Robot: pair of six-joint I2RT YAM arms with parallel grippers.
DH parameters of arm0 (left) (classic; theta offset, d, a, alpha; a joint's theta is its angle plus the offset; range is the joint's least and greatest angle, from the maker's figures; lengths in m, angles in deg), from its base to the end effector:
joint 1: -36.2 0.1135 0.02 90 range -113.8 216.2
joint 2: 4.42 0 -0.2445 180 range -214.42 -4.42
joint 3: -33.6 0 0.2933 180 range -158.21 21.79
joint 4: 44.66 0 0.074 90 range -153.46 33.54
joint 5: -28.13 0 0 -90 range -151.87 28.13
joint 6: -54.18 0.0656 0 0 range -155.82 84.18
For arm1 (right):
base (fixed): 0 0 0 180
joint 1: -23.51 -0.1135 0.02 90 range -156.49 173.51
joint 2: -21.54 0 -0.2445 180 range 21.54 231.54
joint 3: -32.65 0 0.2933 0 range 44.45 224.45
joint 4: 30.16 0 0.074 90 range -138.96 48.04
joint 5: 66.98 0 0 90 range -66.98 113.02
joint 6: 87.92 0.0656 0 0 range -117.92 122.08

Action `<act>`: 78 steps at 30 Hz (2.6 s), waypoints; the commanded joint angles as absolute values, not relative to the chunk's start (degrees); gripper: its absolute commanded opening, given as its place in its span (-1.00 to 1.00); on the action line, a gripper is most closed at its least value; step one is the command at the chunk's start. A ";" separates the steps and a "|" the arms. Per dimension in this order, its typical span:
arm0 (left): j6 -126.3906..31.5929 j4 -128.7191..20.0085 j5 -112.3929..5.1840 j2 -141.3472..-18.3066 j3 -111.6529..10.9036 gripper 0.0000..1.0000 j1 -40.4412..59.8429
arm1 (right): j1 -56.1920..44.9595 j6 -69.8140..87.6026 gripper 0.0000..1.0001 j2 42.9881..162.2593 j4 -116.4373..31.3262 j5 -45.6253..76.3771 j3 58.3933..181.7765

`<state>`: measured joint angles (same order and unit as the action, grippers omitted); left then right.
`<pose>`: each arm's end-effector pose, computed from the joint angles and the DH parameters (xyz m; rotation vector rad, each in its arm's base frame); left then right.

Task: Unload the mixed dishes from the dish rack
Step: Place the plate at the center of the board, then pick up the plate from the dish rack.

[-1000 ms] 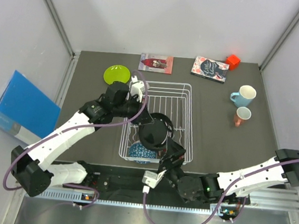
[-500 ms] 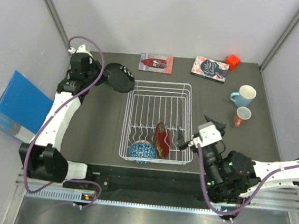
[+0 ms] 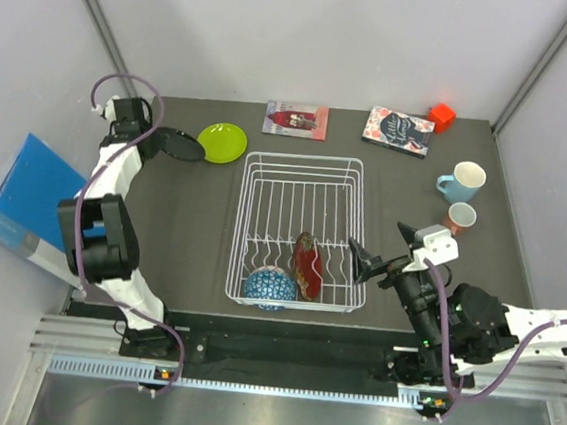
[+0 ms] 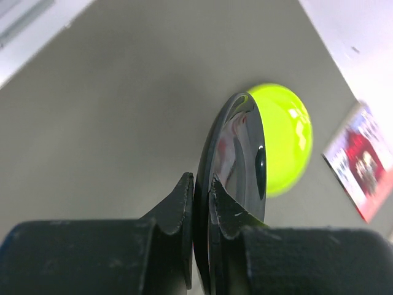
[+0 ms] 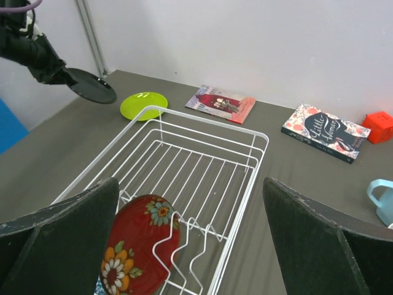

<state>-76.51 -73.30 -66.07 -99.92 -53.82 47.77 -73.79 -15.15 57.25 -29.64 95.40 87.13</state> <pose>0.4356 0.0941 0.2323 -1.0128 1.9721 -0.2009 0.0382 0.1942 0.3816 -0.2923 1.4515 0.3572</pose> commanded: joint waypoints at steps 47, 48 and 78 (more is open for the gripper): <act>-79.31 -85.92 -65.05 -109.65 -60.68 0.44 54.92 | -62.19 -0.38 0.99 63.37 -40.91 79.27 88.04; -80.02 -84.95 -63.29 -107.80 -59.08 0.44 54.75 | -62.01 0.05 0.99 65.47 -41.78 78.05 89.09; -79.59 -78.87 -65.64 -69.02 -32.44 0.98 24.16 | -53.48 23.07 0.32 98.01 -55.23 61.77 103.43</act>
<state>-81.21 -80.45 -62.84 -72.38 -33.45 24.74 -54.99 18.44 96.70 -54.28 61.32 100.20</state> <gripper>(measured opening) 0.990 0.677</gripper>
